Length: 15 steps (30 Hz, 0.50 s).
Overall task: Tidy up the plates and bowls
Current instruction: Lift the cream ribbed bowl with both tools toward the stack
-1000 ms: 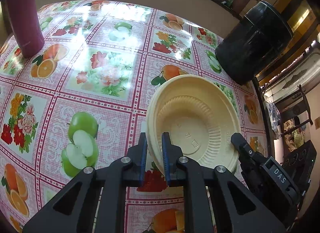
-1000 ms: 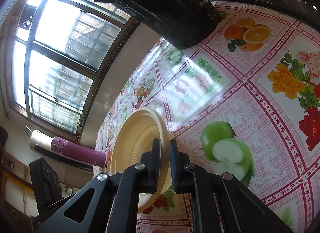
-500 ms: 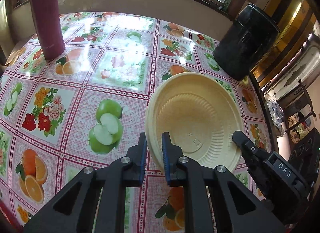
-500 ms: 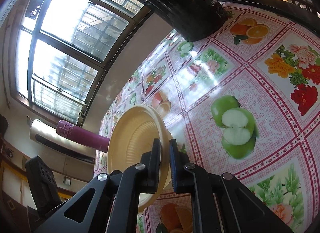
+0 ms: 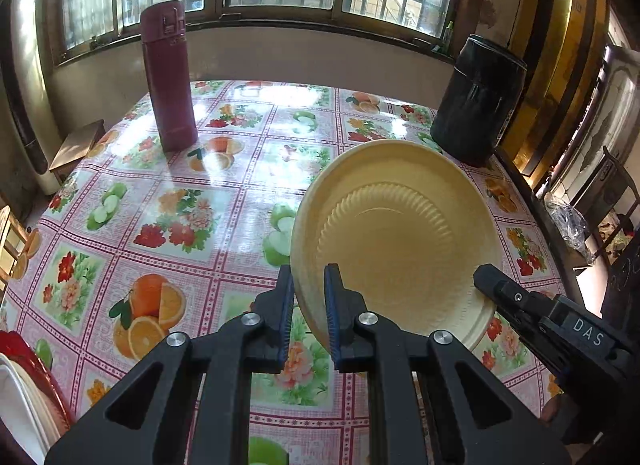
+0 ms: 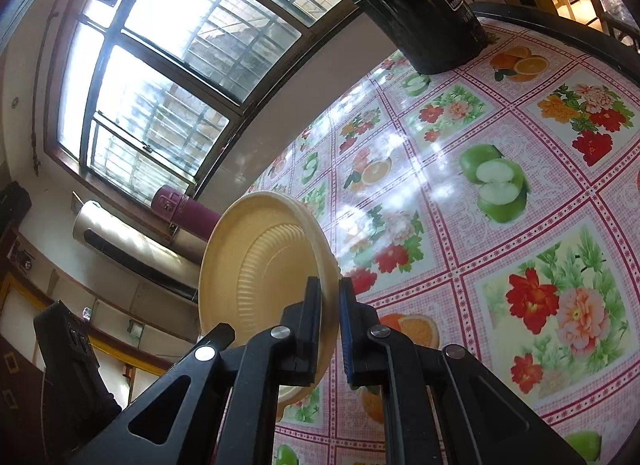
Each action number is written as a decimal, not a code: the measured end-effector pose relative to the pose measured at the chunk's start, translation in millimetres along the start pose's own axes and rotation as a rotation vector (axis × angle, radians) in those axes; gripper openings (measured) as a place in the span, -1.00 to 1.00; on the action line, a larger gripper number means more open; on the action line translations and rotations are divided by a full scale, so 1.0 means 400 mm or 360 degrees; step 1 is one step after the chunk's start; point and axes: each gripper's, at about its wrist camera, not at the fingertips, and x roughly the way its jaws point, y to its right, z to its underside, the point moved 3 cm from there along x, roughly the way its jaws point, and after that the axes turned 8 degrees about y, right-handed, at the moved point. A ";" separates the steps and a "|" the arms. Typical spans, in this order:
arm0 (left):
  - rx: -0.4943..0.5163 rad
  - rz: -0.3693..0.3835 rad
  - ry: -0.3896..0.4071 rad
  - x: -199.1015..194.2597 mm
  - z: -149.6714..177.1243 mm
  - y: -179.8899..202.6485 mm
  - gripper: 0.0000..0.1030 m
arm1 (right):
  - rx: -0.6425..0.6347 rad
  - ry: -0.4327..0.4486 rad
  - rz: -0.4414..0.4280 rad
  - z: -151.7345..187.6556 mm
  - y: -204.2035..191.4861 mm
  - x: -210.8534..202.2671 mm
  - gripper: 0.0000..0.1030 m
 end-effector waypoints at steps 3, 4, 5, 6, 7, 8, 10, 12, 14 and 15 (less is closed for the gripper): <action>0.0013 -0.0021 0.0068 -0.048 0.012 -0.022 -0.76 | -0.0019 0.0006 -0.0051 0.034 -0.031 -0.027 -0.83; 0.0014 -0.0024 0.0086 -0.063 0.015 -0.029 -0.75 | -0.0033 0.0013 -0.0069 0.044 -0.042 -0.036 -0.83; 0.0013 -0.0026 0.0101 -0.078 0.019 -0.037 -0.75 | -0.0052 0.0021 -0.0083 0.054 -0.054 -0.045 -0.83; 0.0014 -0.0030 0.0118 -0.092 0.022 -0.044 -0.75 | -0.0067 0.0026 -0.0094 0.065 -0.065 -0.053 -0.83; 0.0020 -0.0036 0.0137 -0.107 0.025 -0.051 -0.75 | -0.0074 0.0025 -0.0106 0.075 -0.074 -0.058 -0.83; 0.0022 -0.0041 0.0153 -0.118 0.027 -0.057 -0.75 | -0.0076 0.0023 -0.0120 0.082 -0.079 -0.061 -0.83; 0.0023 -0.0043 0.0172 -0.143 0.031 -0.071 -0.76 | -0.0083 0.0023 -0.0142 0.103 -0.091 -0.069 -0.83; 0.0026 -0.0053 0.0199 -0.167 0.040 -0.085 -0.76 | -0.0081 0.0011 -0.0157 0.126 -0.102 -0.073 -0.83; 0.0039 -0.0063 0.0226 -0.191 0.047 -0.098 -0.76 | -0.0077 0.0009 -0.0187 0.145 -0.111 -0.077 -0.83; 0.0040 -0.0068 0.0235 -0.201 0.053 -0.103 -0.76 | -0.0074 0.0011 -0.0200 0.157 -0.116 -0.081 -0.83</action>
